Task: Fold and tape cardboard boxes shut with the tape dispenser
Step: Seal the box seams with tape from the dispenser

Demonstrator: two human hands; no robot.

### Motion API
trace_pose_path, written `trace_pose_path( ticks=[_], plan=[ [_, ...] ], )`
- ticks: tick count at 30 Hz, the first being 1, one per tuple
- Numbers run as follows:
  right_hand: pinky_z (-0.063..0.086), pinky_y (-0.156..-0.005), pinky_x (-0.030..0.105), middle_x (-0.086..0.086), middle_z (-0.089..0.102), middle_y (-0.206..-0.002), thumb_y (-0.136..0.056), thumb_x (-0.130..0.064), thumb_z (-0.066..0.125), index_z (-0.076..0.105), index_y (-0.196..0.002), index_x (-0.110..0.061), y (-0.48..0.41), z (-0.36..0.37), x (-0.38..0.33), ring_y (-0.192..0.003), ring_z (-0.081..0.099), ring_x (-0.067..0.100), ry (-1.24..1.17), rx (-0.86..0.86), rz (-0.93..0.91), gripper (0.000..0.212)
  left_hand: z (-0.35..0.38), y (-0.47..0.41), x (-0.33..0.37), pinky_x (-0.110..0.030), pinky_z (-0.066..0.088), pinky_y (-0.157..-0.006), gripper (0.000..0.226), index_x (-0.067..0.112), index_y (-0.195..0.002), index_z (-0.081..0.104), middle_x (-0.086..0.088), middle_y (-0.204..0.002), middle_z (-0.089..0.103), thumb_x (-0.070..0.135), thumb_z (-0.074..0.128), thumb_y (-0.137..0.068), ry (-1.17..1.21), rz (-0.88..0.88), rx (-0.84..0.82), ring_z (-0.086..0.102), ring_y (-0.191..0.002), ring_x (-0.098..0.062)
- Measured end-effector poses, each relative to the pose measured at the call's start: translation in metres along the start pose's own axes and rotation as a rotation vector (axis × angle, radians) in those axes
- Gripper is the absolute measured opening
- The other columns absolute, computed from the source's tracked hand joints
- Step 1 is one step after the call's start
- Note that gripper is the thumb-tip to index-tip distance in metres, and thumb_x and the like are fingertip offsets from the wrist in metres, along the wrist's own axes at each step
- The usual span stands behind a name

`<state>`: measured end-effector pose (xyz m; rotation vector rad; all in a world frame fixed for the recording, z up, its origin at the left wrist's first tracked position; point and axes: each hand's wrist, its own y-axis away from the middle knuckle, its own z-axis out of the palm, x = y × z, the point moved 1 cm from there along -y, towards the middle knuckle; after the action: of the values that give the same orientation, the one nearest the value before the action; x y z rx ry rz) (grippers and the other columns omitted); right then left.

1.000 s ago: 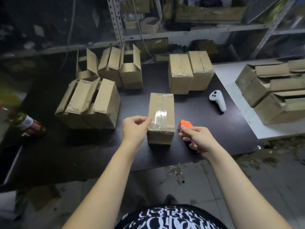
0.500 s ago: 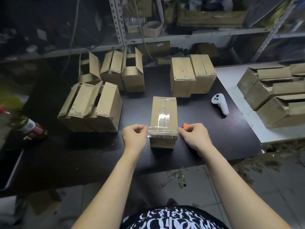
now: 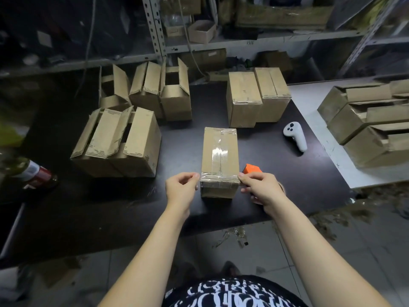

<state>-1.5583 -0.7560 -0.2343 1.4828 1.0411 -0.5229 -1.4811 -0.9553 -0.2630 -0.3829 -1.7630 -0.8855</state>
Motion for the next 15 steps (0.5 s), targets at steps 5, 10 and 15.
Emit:
trace_pose_path(
  ticks=[5, 10, 15],
  plan=[
    [0.045, -0.067, 0.026, -0.002, 0.080, -0.098, -0.087, -0.030, 0.082, 0.074, -0.108, -0.017, -0.006, 0.008, 0.014, -0.092, 0.076, 0.011, -0.322, -0.132, 0.279, 0.026, 0.001, -0.003, -0.015, -0.020, 0.046, -0.050, 0.016, 0.010, -0.099, 0.079, -0.003, -0.074, 0.068, 0.023, 0.079, -0.089, 0.166, -0.173, -0.044, 0.058, -0.069, -0.015],
    [0.042, -0.081, 0.031, -0.002, 0.080, -0.103, -0.063, -0.031, 0.090, 0.072, -0.107, -0.017, -0.006, 0.012, 0.025, -0.106, 0.068, 0.015, -0.584, -0.192, 0.465, 0.050, 0.002, -0.001, -0.027, -0.044, 0.060, -0.083, 0.026, 0.019, -0.107, 0.077, -0.018, -0.093, 0.070, 0.040, 0.074, -0.092, 0.061, -0.190, -0.097, 0.040, -0.083, -0.007],
    [0.041, -0.066, 0.023, -0.002, 0.079, -0.100, -0.081, -0.025, 0.083, 0.071, -0.113, -0.014, -0.005, 0.017, 0.036, -0.105, 0.067, 0.013, -0.633, -0.219, 0.421, 0.036, -0.002, 0.000, -0.014, -0.014, 0.050, -0.064, 0.014, 0.021, -0.110, 0.073, -0.004, -0.090, 0.072, 0.019, 0.065, -0.099, -0.118, 0.133, -0.101, 0.070, -0.082, -0.021]
  ],
)
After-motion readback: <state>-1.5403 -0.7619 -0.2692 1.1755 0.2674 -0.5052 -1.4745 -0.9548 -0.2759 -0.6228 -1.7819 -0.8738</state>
